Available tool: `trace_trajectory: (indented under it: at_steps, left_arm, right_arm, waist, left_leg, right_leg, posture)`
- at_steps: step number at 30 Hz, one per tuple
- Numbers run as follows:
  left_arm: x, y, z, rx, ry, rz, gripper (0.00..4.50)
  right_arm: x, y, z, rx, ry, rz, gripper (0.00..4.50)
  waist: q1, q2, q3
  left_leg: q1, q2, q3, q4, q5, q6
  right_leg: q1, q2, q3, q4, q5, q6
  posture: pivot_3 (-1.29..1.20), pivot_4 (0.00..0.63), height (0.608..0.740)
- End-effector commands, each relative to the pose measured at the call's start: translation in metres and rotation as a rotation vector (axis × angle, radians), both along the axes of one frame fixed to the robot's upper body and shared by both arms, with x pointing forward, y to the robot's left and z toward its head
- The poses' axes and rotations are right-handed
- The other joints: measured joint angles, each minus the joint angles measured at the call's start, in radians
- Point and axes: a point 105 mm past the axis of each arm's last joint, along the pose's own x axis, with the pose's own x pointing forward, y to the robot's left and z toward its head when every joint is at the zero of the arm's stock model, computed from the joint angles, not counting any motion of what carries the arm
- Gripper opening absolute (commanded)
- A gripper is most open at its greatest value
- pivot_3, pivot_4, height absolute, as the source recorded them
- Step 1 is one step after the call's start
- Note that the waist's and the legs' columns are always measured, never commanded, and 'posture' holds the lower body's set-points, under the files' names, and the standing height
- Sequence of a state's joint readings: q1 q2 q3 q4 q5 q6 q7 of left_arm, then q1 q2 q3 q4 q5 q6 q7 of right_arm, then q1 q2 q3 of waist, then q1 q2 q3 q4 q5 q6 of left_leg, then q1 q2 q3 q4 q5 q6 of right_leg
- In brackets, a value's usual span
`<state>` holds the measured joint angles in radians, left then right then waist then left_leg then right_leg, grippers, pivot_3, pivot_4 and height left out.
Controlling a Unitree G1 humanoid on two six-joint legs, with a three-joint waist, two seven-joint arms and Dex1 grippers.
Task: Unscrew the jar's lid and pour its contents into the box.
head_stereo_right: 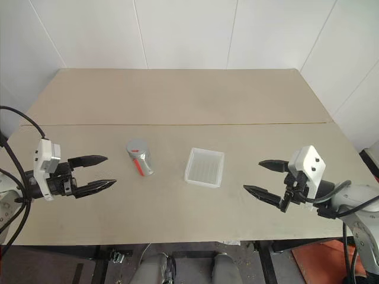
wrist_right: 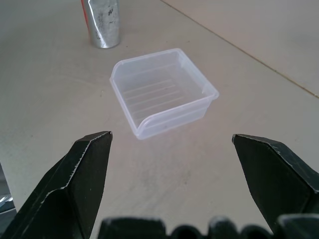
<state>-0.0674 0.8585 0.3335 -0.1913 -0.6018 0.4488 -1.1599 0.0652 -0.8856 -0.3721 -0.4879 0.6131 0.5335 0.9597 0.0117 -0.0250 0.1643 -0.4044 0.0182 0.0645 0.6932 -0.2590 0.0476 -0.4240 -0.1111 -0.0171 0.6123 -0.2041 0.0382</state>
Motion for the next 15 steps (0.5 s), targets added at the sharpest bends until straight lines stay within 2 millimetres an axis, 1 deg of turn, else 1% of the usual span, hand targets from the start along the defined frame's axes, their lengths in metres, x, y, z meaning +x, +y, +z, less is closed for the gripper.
trace_trajectory:
  at_steps: [1, 4, 8, 13, 15]
  left_arm:
    - [-0.003, -0.006, 0.012, -0.014, -0.061, -0.015, 4.47]
    - [-0.006, -0.008, 0.007, -0.026, -0.05, -0.01, 4.47]
    - [-0.012, -0.008, 0.003, -0.036, -0.041, 0.025, 4.47]
    - [-0.003, -0.024, -0.012, -0.092, -0.106, 0.22, 4.47]
    - [0.003, -0.031, -0.017, -0.111, -0.122, 0.261, 4.47]
  right_arm:
    - [-0.003, 0.005, 0.013, 0.0, -0.063, 0.018, 4.5]
    - [-0.001, 0.005, 0.008, -0.028, -0.053, 0.003, 4.5]
    - [0.002, 0.01, 0.013, -0.028, -0.069, 0.006, 4.5]
    - [0.01, 0.028, 0.021, -0.026, -0.095, 0.085, 4.5]
    - [0.011, 0.034, 0.024, -0.027, -0.098, 0.123, 4.5]
  waist:
    - [0.0, 0.0, 0.0]
    - [0.0, 0.0, 0.0]
    - [-0.003, 0.0, 0.0]
    - [-0.001, 0.0, 0.0]
    - [0.003, 0.0, 0.0]
  left_leg:
    - [0.0, 0.0, 0.0, 0.0, 0.0, 0.0]
    - [0.001, 0.0, 0.0, 0.0, 0.0, 0.0]
    - [0.0, 0.0, 0.0, 0.0, 0.0, 0.0]
    - [0.002, 0.0, 0.0, 0.0, 0.0, 0.0]
    - [0.001, 0.0, 0.0, 0.001, 0.0, 0.0]
  right_leg:
    - [0.0, 0.0, 0.0, 0.0, 0.0, 0.0]
    - [0.0, 0.0, 0.0, 0.0, 0.0, 0.0]
    - [0.0, 0.0, 0.001, 0.0, 0.0, 0.0]
    - [0.001, -0.001, 0.002, 0.0, 0.001, 0.0]
    - [0.002, -0.001, 0.001, 0.0, 0.001, 0.0]
  posture:
    - [0.0, 0.15, 0.74]
    - [0.0, 0.15, 0.74]
    - [0.0, 0.15, 0.74]
    - [0.0, 0.15, 0.74]
    - [0.0, 0.15, 0.74]
